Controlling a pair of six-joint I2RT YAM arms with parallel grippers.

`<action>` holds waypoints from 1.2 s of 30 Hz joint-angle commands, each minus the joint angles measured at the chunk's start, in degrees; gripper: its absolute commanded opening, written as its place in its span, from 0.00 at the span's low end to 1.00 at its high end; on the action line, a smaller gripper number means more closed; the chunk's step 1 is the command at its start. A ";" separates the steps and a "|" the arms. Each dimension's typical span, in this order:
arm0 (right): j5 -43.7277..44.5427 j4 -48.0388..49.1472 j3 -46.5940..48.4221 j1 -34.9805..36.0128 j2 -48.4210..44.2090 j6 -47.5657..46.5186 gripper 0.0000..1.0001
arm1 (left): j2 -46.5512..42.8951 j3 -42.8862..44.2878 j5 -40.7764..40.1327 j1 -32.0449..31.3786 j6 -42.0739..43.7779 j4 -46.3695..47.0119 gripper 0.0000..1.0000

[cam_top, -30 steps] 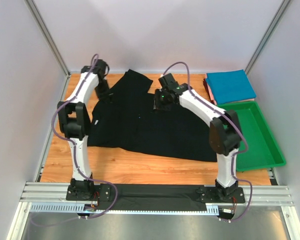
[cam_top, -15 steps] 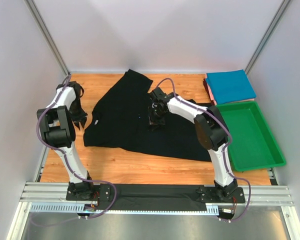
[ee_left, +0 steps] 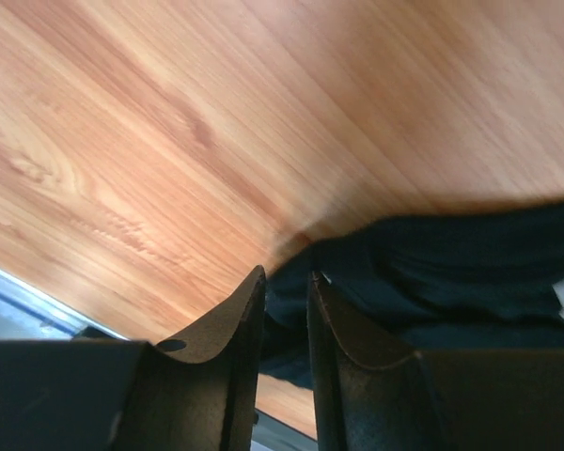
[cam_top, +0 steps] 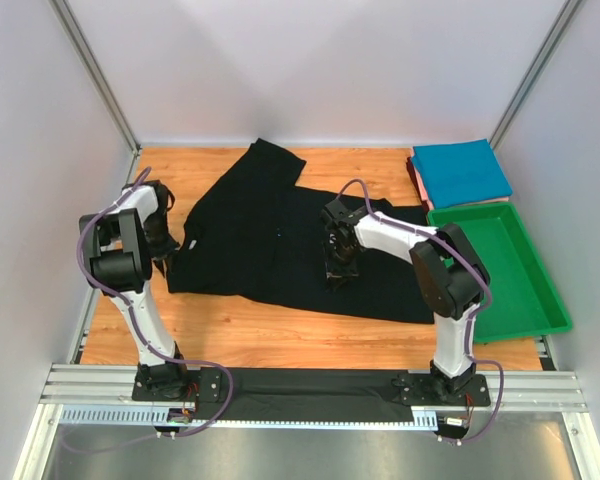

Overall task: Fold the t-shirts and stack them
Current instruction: Fold the tshirt

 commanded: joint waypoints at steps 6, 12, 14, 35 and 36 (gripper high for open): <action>4.90 0.05 -9.35 0.42 -6.60 -0.24 0.24 | 2.61 1.26 -13.52 0.65 -4.23 -10.47 0.29; 4.46 -1.88 -8.24 0.42 -12.23 -0.67 0.24 | -2.48 5.55 -12.74 0.92 -6.52 -14.26 0.29; 4.28 -2.93 -5.25 0.33 -12.23 -1.90 0.26 | -3.10 8.90 -12.65 1.01 -5.91 -15.41 0.30; -6.97 10.06 44.86 -0.46 25.82 1.70 0.36 | 8.14 23.50 26.46 -6.55 21.42 11.48 0.39; -7.14 10.42 44.43 -0.37 26.17 1.70 0.37 | 8.50 24.02 26.11 -6.55 21.69 11.48 0.39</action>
